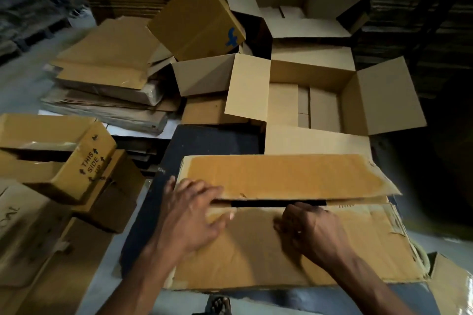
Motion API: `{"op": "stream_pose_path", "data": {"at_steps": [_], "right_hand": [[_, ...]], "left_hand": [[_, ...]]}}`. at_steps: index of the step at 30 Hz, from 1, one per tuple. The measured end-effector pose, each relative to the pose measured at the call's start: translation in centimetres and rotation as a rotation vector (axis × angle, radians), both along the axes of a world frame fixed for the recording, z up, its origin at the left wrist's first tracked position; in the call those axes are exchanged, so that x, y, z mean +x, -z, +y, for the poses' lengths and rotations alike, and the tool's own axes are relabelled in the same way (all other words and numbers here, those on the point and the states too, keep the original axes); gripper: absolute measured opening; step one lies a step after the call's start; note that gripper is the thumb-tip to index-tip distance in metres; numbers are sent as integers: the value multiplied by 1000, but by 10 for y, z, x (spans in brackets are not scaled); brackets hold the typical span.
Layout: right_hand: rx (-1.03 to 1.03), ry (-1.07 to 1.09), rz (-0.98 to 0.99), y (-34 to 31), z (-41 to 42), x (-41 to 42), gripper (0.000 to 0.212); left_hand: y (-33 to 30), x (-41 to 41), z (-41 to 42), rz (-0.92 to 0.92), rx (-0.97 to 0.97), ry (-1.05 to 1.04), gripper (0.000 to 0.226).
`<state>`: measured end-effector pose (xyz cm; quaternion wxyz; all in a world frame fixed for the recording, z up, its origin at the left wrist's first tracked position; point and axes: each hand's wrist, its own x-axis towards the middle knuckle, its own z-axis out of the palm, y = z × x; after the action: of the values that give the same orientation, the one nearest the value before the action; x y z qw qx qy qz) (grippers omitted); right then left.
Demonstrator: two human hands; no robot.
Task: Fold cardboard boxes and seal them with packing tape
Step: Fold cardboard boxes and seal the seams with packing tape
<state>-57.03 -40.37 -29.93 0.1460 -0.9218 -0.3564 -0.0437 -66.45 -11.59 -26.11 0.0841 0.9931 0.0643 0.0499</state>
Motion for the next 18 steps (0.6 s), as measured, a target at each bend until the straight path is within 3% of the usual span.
{"op": "stream_pose_path", "data": {"at_steps": [5,8,11,13,16,18], "right_hand": [[80,-16,-5,-10,-17,11,21],[-25,130,-95,-13,-48,31,37],[-178,244,72,-10,-84,46,53],[-119,201,188,-6,-96,46,60],[135,208,280,-9,-115,42,49],[298,332,198,-13,-139,44,36]], "left_hand": [[41,-29,-30,252,80,19,83],[39,-20,-46,213,92,50,83],[37,-2,-80,164,81,147,91],[31,19,-112,226,20,251,99],[27,59,-168,314,9,385,102],[26,88,-200,290,22,432,107]]}}
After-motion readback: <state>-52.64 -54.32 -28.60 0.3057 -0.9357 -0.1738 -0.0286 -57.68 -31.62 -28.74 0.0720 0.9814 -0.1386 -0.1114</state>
